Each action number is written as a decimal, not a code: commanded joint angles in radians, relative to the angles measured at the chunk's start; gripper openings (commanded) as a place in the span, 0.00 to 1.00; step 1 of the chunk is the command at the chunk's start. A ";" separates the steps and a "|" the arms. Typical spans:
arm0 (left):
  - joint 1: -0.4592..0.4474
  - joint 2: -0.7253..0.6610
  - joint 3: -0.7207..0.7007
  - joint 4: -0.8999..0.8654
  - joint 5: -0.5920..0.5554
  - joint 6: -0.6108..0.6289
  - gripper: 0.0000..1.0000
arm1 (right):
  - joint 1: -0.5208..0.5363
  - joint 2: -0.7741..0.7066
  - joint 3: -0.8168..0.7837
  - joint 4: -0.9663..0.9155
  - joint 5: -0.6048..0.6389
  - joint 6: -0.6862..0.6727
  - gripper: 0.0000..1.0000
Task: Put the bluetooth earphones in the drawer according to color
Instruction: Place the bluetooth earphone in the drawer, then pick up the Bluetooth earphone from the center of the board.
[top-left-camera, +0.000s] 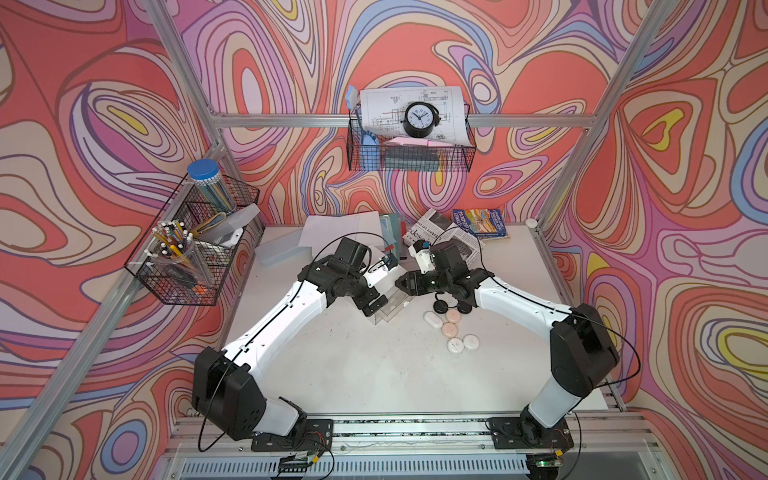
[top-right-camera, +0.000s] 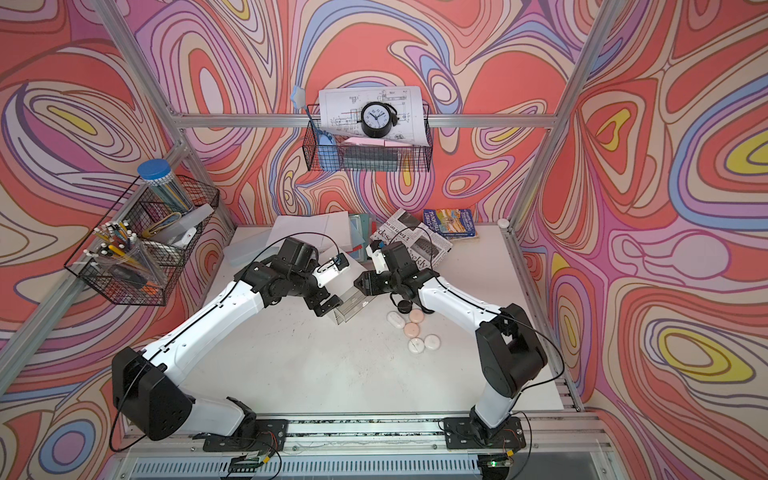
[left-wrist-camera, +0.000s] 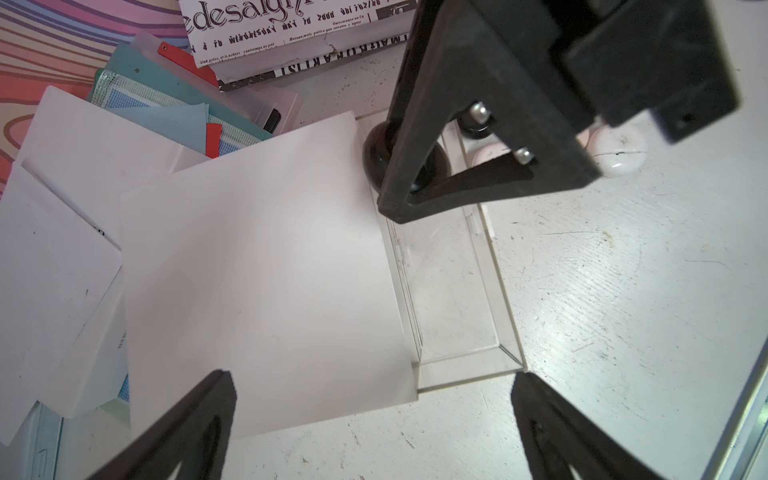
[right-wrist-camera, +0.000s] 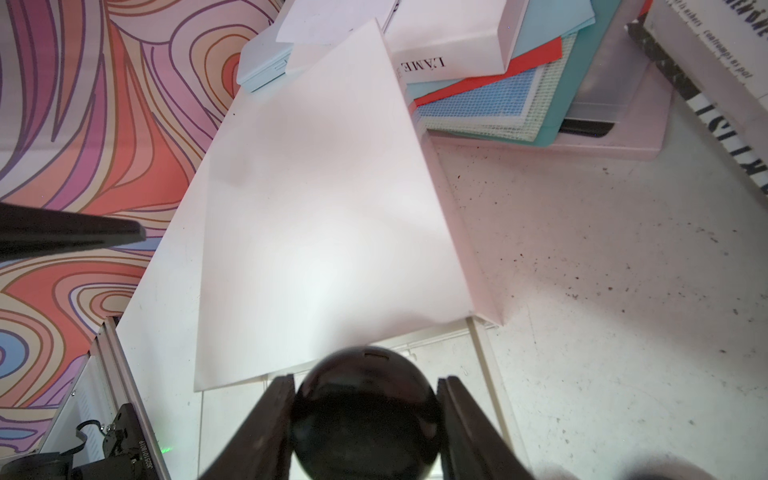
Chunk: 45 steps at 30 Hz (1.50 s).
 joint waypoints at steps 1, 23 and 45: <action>0.002 0.004 0.002 -0.023 0.014 -0.003 0.99 | 0.007 0.048 0.010 -0.013 -0.004 -0.005 0.10; 0.001 0.006 0.004 -0.028 0.012 -0.005 0.99 | 0.013 -0.022 -0.085 -0.038 0.065 -0.009 0.65; 0.003 -0.052 -0.009 0.064 0.118 -0.062 0.99 | -0.056 -0.187 -0.023 -0.213 0.296 -0.032 0.75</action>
